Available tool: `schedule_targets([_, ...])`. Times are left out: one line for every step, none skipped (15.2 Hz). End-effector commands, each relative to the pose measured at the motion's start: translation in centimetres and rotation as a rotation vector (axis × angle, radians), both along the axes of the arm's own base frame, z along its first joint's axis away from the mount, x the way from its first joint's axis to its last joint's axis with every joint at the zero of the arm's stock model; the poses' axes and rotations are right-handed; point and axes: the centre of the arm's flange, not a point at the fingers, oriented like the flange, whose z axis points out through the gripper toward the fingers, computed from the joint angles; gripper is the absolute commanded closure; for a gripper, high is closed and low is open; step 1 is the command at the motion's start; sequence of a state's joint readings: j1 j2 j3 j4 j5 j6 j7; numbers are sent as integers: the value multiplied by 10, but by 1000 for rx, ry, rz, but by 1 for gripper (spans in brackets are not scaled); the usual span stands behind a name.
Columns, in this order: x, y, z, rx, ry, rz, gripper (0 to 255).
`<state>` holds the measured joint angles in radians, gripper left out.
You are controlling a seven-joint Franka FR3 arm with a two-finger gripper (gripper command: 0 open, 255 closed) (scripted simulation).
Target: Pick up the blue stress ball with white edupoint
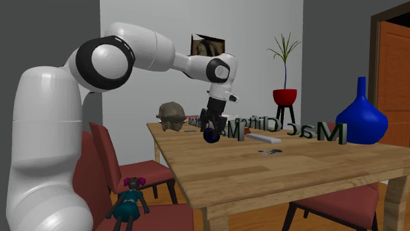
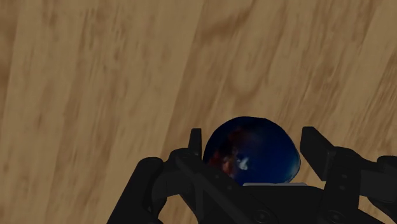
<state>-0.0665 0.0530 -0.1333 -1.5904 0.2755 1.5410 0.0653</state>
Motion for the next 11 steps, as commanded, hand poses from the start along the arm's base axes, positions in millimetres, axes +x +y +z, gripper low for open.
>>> schedule_targets([0, 0, 8, 0, 1, 0, 255])
schedule_targets([0, 0, 13, 0, 1, 0, 255])
schedule_targets([0, 0, 18, 0, 1, 0, 255])
schedule_targets([0, 0, 23, 0, 1, 0, 255])
schedule_targets([0, 0, 29, 0, 1, 0, 255])
schedule_targets([0, 0, 34, 0, 1, 0, 255])
schedule_targets([0, 0, 39, 0, 1, 0, 255])
schedule_targets([0, 0, 45, 0, 1, 0, 255])
schedule_targets([0, 0, 50, 0, 1, 0, 255])
schedule_targets([0, 0, 55, 0, 1, 0, 255])
schedule_targets([0, 0, 60, 0, 1, 0, 255])
